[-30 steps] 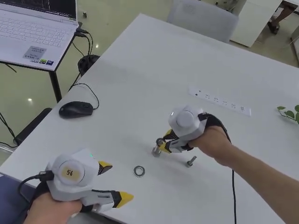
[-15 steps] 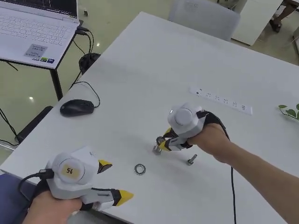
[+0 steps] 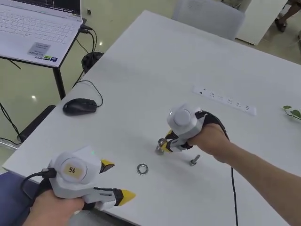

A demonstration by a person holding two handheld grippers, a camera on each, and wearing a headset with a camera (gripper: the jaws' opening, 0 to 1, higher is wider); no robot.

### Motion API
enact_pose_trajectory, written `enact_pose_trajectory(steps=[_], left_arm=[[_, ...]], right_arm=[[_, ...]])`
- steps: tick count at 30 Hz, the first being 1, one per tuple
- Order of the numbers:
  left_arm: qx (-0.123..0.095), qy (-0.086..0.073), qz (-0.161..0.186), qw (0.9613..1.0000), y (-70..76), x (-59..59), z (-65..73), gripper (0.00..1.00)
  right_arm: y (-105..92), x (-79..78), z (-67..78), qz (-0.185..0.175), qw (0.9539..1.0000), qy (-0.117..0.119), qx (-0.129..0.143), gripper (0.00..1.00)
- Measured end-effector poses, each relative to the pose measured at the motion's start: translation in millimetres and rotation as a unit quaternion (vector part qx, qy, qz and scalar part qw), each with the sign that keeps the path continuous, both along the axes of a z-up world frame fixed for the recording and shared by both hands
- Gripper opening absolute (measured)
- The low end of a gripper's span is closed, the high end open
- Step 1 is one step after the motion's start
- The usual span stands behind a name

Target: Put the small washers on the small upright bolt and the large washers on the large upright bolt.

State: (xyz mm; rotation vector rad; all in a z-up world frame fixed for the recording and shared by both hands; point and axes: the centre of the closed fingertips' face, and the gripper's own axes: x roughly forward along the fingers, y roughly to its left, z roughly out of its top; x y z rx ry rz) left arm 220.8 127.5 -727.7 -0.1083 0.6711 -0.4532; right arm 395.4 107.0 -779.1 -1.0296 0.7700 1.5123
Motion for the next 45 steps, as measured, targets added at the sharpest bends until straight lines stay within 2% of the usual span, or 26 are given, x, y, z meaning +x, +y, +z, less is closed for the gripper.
enact_pose_trajectory(steps=[12, 25, 31, 35, 42, 45], left_arm=[[0.001, 0.001, 0.004, 1.0000, 3.0, -2.6, 1.2, 0.60], [0.001, 0.000, 0.007, 1.0000, 4.3, -3.3, 1.9, 0.60], [0.003, -0.001, 0.003, 1.0000, 2.3, -3.0, 2.9, 0.60], [0.003, -0.002, 0.002, 1.0000, 1.3, -1.4, 4.0, 0.60], [0.006, -0.002, -0.005, 1.0000, -2.0, 0.0, 4.8, 0.60], [0.007, -0.001, -0.008, 0.9999, -2.8, 0.6, 4.2, 0.60]], right_arm=[[-1.6, -0.7, -21.4, -0.005, 0.9996, 0.004, -0.029, 0.24], [-3.2, 0.0, -36.6, -0.012, 0.9990, 0.007, -0.043, 0.25], [-7.4, -0.1, -34.6, -0.007, 0.9988, 0.001, -0.048, 0.25], [-13.3, -1.6, -30.0, -0.011, 0.9986, 0.003, -0.053, 0.29], [-22.7, -2.3, -13.5, -0.008, 0.9988, -0.018, -0.044, 0.29], [-30.0, -0.6, -10.8, -0.008, 0.9986, -0.027, -0.044, 0.28]])
